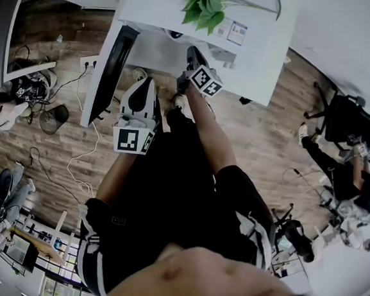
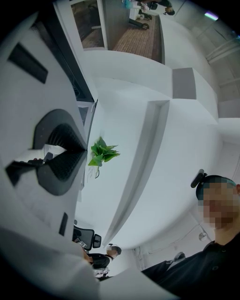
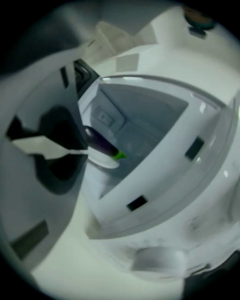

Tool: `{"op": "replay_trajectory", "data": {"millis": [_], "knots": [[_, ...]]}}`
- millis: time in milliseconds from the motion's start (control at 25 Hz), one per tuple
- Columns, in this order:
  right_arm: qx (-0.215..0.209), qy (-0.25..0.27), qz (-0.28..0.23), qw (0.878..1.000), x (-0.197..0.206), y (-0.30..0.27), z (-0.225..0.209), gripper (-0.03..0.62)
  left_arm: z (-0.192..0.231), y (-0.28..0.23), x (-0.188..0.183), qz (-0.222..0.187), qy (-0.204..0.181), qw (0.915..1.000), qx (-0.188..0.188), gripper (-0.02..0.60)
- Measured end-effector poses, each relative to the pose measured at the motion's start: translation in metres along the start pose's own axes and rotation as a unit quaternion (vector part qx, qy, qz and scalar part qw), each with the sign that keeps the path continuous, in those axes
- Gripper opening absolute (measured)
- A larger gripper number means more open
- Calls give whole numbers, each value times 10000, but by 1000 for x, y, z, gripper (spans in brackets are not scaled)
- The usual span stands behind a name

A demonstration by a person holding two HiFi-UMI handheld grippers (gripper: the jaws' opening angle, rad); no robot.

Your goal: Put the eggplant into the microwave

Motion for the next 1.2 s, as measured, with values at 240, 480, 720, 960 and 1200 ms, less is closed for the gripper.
{"op": "replay_trajectory", "data": {"millis": [240, 480, 720, 960, 1200], "knots": [[-294, 2381, 392, 9700, 3, 0, 26, 35, 0, 0, 5, 43, 9, 10000, -17, 32], [-225, 2851, 747, 9553, 15, -13, 30, 35, 3, 0, 7, 79, -1, 10000, -7, 32], [-103, 2870, 863, 9540, 19, -25, 25, 35, 7, 1, 8, 108, 9, 9999, -55, 32], [-89, 2865, 822, 9545, 15, -33, 27, 35, 12, 0, 6, 119, 28, 9999, -96, 32], [-81, 2903, 817, 9534, 10, -41, 27, 35, 13, -3, 7, 139, 33, 9999, -70, 32]]}}
Point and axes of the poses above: the fingertips, and each gripper's own axes: y backward along the fingers, z to its left, x out of its underside, the point moved 8 cm from there along y, backward along the fingers, and after that the axes turned 14 degrees about -z, right-handed, at the moved point
